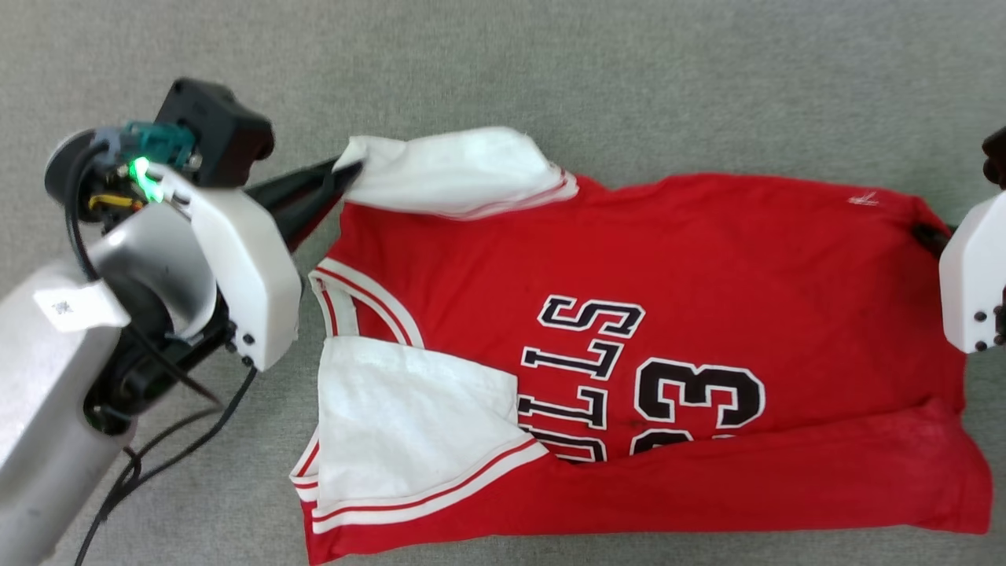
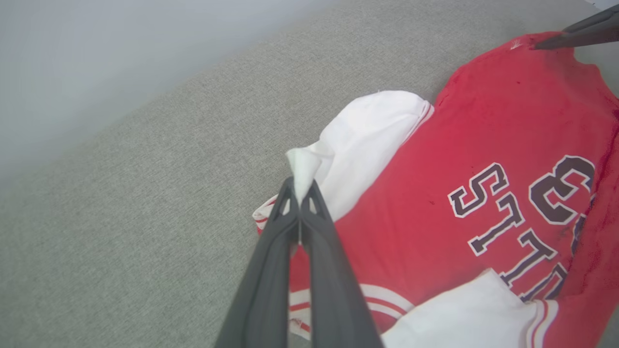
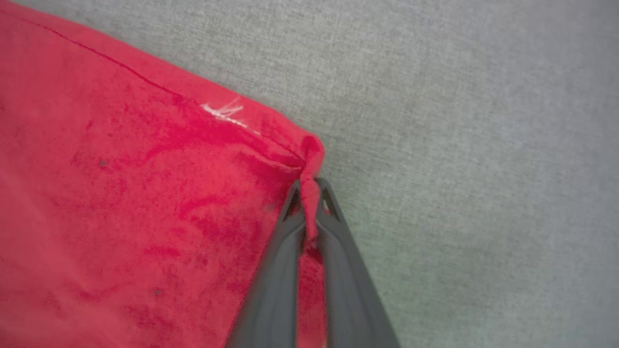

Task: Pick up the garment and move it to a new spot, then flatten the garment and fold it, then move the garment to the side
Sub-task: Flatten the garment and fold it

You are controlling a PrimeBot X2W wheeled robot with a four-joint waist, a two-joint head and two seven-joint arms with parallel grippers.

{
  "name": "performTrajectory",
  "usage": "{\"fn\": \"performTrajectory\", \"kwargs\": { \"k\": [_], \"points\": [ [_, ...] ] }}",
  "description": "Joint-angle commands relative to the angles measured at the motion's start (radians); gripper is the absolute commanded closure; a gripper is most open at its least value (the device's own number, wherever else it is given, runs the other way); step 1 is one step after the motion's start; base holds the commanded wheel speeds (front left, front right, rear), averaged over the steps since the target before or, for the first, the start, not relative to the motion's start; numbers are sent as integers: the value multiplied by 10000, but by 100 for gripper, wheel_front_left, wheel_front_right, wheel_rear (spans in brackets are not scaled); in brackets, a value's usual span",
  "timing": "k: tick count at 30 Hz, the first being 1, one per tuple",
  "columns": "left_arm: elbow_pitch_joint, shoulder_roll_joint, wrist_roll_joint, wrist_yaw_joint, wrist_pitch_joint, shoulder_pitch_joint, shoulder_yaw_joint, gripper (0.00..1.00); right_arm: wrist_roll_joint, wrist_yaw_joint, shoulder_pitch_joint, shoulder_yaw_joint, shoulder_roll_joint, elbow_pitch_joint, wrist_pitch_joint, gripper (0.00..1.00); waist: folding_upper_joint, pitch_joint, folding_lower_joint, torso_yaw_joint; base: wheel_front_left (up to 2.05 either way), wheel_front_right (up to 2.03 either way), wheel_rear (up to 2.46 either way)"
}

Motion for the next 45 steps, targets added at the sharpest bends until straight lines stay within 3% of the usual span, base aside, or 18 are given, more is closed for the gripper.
{"fn": "performTrajectory", "kwargs": {
  "k": [1, 13, 22, 31, 42, 43, 44, 45],
  "points": [
    [-63, 75, -98, 123, -131, 396, 54, 100, 78, 4, 295, -146, 89, -128, -213, 100, -1, -554, 0, -175, 0, 0, 0],
    [-739, 583, -630, 947, -855, 2774, 147, 100, 365, 4, 2910, -1169, 249, -1453, -1324, 100, -1, -2042, 0, -142, 0, 0, 0],
    [-966, 969, -985, 1469, -1309, 4694, 44, 100, 607, 4, 4854, -1101, 46, -2066, -1652, 100, -1, -2472, 0, -78, 0, 0, 0],
    [-517, 928, -673, 1381, -1445, 5349, -506, 100, 545, 4, 5461, -819, -557, -2093, -1868, 100, -1, -2244, 0, -31, 0, 0, 0],
    [839, 225, -60, 831, -1521, 5074, -1387, 100, 360, 2, 5202, 234, -1160, -1465, -2374, 100, -1, -1985, 0, 15, 0, 0, 0],
    [987, 171, 63, 820, -1545, 5048, -1476, 91, 343, 2, 5201, 323, -1194, -1368, -2428, 100, -1, -1984, 0, 18, 0, 0, 0],
    [1130, 94, 180, 816, -1567, 5044, -1581, 54, 348, 2, 5195, 411, -1209, -1282, -2465, 100, -1, -1988, 0, 19, 0, 0, 0],
    [1271, -14, 258, 802, -1615, 5035, -1660, 0, 381, 2, 5164, 481, -1201, -1208, -2494, 100, -1, -1997, 0, 18, 0, 0, 0]
  ]
}}
